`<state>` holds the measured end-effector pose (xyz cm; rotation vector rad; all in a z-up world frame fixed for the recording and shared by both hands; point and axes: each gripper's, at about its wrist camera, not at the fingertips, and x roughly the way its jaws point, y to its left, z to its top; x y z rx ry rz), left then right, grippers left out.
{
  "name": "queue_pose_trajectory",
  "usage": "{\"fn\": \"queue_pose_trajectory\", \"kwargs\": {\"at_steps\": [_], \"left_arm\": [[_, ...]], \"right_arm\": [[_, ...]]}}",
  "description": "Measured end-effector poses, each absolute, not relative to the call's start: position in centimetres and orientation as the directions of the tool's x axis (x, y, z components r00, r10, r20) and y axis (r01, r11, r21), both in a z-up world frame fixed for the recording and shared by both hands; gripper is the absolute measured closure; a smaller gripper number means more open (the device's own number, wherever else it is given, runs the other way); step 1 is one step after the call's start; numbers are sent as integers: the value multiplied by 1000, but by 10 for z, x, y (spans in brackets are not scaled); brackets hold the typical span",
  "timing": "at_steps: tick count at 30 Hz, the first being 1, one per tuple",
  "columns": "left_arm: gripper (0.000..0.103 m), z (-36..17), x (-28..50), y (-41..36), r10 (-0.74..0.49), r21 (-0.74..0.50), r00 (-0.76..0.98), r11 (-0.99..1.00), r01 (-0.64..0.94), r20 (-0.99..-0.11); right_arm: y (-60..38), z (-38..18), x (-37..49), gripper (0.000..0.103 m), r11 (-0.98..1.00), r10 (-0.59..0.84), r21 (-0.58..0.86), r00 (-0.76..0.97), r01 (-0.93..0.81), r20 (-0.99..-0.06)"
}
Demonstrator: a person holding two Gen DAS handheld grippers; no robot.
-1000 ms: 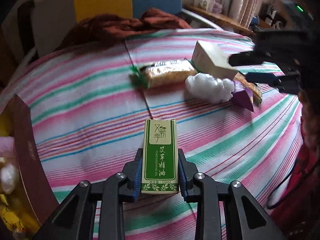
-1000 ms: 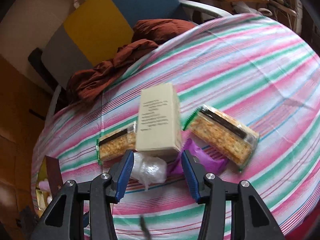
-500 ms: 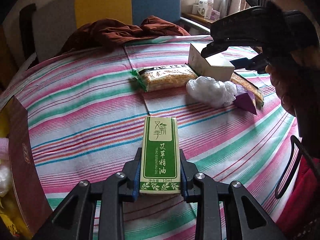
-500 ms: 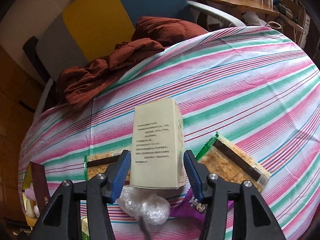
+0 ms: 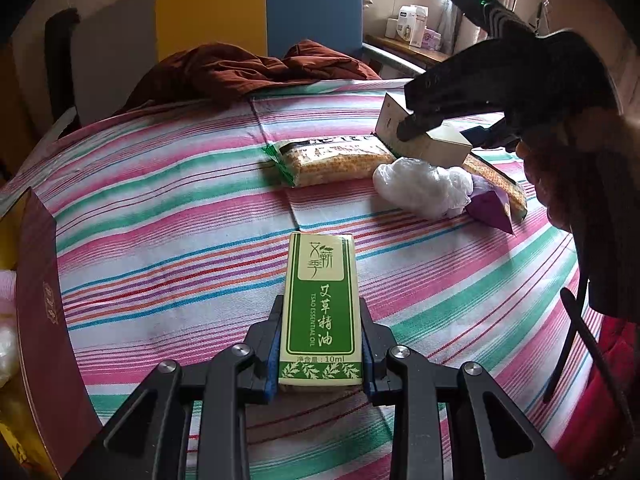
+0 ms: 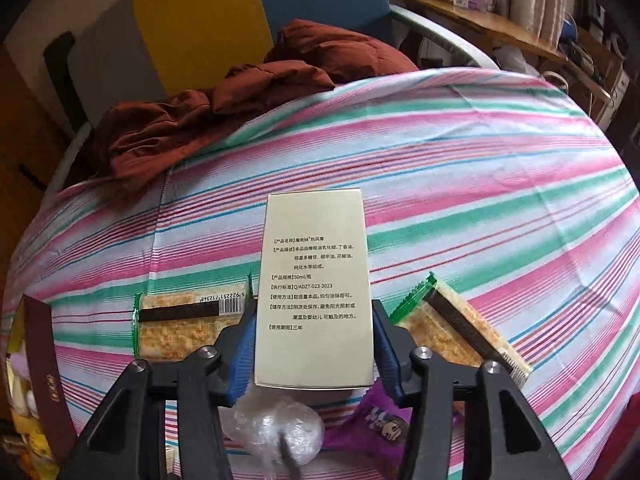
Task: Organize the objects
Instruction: 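Lift the green box with the left tool while the right tool grasps the cream box, then carry the green box and cream box into the tray and release both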
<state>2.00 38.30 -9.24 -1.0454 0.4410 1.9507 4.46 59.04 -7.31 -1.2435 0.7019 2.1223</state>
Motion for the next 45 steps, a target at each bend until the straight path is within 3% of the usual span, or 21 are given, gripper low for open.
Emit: {"fn": "queue_pose_trajectory", "kwargs": {"at_steps": [7,16,28,45], "left_arm": [[73,-79,17,377,511,-101,-275,-591,-800,-814],[73,-23,17,342,542,-61,-385,-633,-772,-747],[72,19,1,252,481,-7,-562,-763,-646,-673],[72,4,-19,164,421,-82,-596,-856,-510,-684]], "right_arm": [[592,-52,54,53,-706,231,219,-512,-673,-828],[581,-21,70,53,-731,240,305,-648,-611,-723],[530,-3,62,53,-781,104,389,-716,-489,-690],[364,13,16,52,-880,-175,431,-709,-198,-683]]}}
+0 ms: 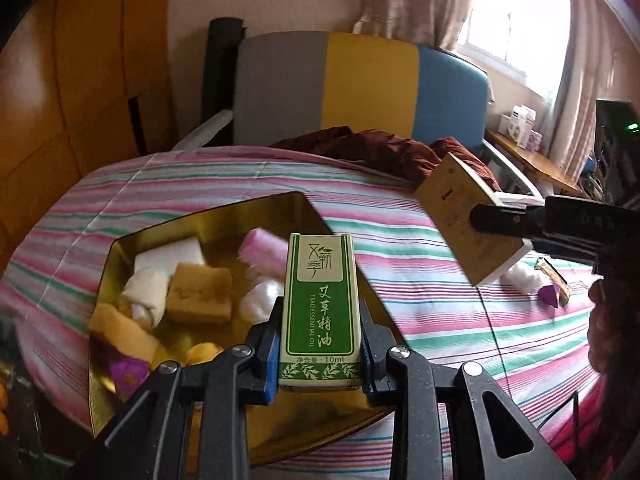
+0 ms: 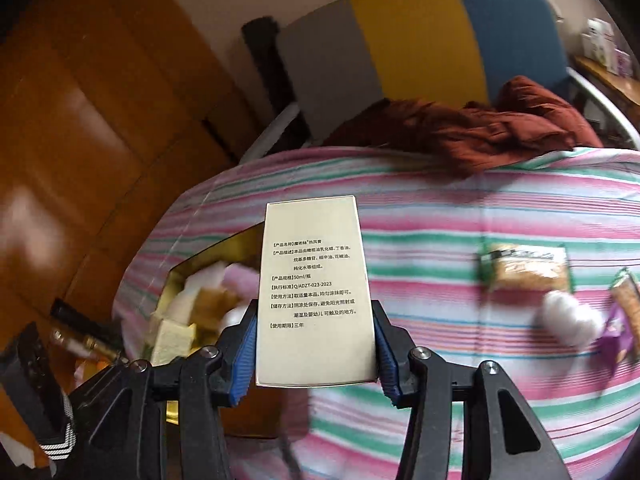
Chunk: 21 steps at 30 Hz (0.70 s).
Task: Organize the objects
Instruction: 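Carry the green box and cream box into the tray and release both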
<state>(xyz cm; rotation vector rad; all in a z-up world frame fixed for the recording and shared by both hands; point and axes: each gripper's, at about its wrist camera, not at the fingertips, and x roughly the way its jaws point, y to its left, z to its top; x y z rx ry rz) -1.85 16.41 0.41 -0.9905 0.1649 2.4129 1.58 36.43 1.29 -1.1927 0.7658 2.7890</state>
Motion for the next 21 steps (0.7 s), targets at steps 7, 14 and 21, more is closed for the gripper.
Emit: {"fn": "queue_pose_trajectory", "kwargs": {"at_steps": [7,14,21], "left_arm": [[72,3,-35,116,393,-130,-620,-896,-425,-679],[72,-2,-62,68,347,-179,-626,-931,-317,-698],[72,9,-77,70,366,-191,-639,-925,-328,-677]], "right_arm": [[311,3,5,52,-907,-199,392,-662,-155,-723],[285,-6,-9,52,-925,-173,344,-627,-161,-759],[272,-9,-17,52,-934,-173,325,-614,-145,-770]]}}
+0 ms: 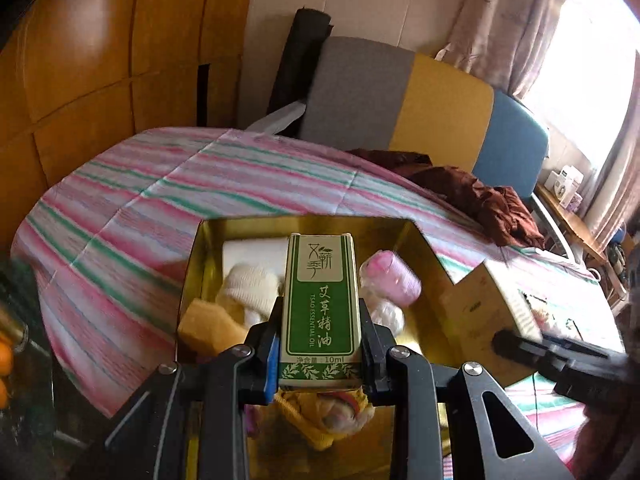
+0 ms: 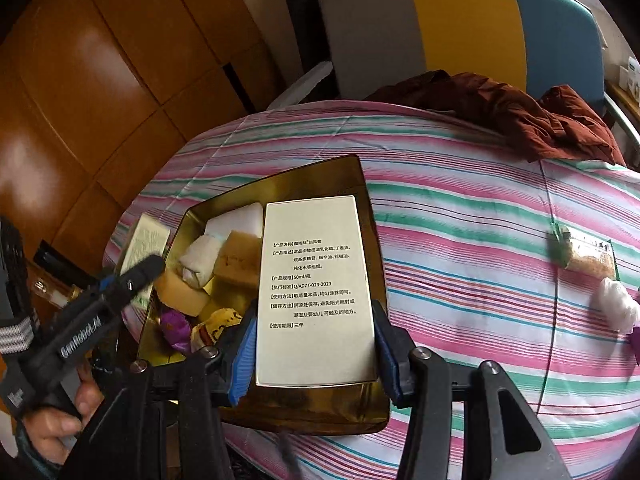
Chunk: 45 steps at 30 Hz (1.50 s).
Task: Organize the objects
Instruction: 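Carry the green box and cream box into the tray and release both, then withdraw both tools from the tray toward the remaining items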
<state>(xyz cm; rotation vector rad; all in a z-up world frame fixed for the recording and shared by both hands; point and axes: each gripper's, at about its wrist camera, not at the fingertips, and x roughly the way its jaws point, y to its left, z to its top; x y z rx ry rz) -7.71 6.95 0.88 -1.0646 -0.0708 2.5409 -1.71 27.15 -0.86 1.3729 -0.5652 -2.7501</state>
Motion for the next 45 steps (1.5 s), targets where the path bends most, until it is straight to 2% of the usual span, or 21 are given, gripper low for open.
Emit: {"fn": "queue_pose_trajectory", "kwargs": {"at_steps": [9,13,23,28,33,45], "left_arm": [[71,16,-102,93,345,-141,-656,-929,-343,-672],[48,13,-104,99,321,-116,-659,-935,-336,-681],[36,17,-77,98,300,-73,-699,-939,-336,-649],[33,19,-60,94,299,-61,-710,-938,-340,-638],[29,16,-44,91,286,-40,-718,-940,-340,-634],[22,3,-30,83,248,-30,-712,-952,-304,-657]], "right_arm": [[265,-18,-17,51,-926,-210,352,-586,-139,-783],[259,-22,-16,51,-930,-214,345,-574,-129,-791],[254,-16,-11,51,-958,-119,254,-615,-136,-779],[250,-9,-5,50,-971,-62,195,-646,-136,-761],[246,-6,-1,40,-981,-17,143,-667,-135,-745],[259,-10,7,40,-971,15,149,-671,-187,-741]]}}
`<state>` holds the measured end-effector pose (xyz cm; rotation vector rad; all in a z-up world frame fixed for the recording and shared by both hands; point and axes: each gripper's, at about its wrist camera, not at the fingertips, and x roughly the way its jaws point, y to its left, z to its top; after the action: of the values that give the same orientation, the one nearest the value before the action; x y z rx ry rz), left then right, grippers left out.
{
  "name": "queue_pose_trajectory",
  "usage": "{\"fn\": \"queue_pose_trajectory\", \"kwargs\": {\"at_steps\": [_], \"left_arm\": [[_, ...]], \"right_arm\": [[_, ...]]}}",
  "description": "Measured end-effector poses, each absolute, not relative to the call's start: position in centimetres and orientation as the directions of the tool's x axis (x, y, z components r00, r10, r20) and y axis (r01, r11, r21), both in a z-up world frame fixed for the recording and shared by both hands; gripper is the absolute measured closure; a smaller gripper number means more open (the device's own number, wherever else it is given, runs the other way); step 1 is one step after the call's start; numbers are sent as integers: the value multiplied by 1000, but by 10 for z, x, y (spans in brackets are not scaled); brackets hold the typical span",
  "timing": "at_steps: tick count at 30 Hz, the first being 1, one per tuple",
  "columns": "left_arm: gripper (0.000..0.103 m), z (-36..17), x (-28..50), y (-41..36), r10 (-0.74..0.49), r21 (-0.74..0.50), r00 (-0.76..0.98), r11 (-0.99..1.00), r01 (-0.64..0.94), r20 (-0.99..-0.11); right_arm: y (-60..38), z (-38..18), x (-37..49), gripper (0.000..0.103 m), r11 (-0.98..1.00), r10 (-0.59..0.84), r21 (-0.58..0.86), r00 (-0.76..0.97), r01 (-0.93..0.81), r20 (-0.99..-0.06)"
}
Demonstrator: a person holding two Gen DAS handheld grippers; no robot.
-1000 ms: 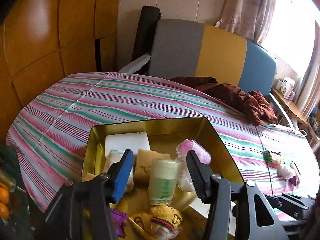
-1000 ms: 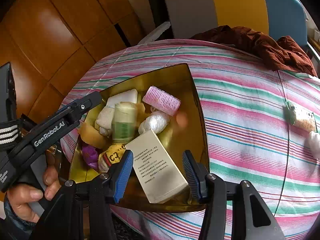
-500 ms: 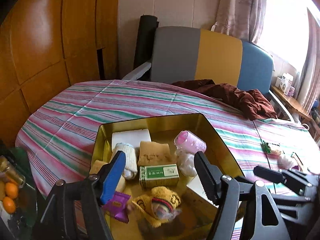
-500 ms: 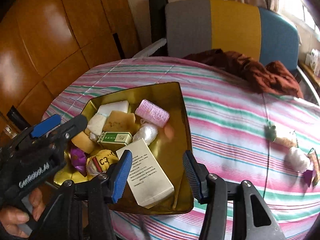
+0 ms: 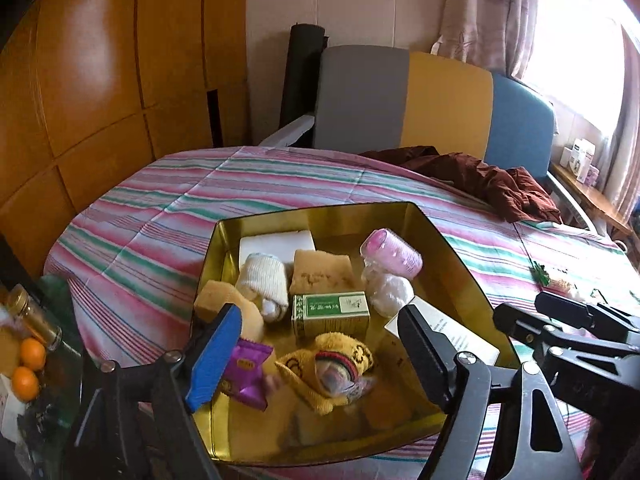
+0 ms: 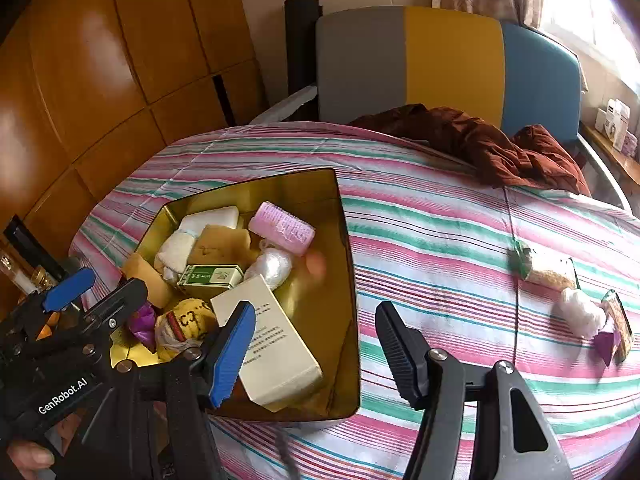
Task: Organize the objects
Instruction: 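Withdraw both tools from the tray toward the remaining items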
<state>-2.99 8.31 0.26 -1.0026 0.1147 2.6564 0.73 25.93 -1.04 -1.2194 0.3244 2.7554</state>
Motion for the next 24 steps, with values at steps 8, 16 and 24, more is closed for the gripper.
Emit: {"fn": "queue_pose_trajectory", "kwargs": {"at_steps": [8,16,24], "left_arm": [[22,3,-26,86,252,-22,-712,-949,-315,-655],[21,5,-24,93,257,-9,-710,-943,-333,-656],[21,8,-18,104,271,12,-709,-930,-366,-651]], "right_arm": [[259,-10,11,40,-972,32,135,-675,-193,-737],[266,-8,14,40,-969,43,135,-676,-208,-736],[282,-5,22,40,-961,60,141,-677,-238,-734]]}}
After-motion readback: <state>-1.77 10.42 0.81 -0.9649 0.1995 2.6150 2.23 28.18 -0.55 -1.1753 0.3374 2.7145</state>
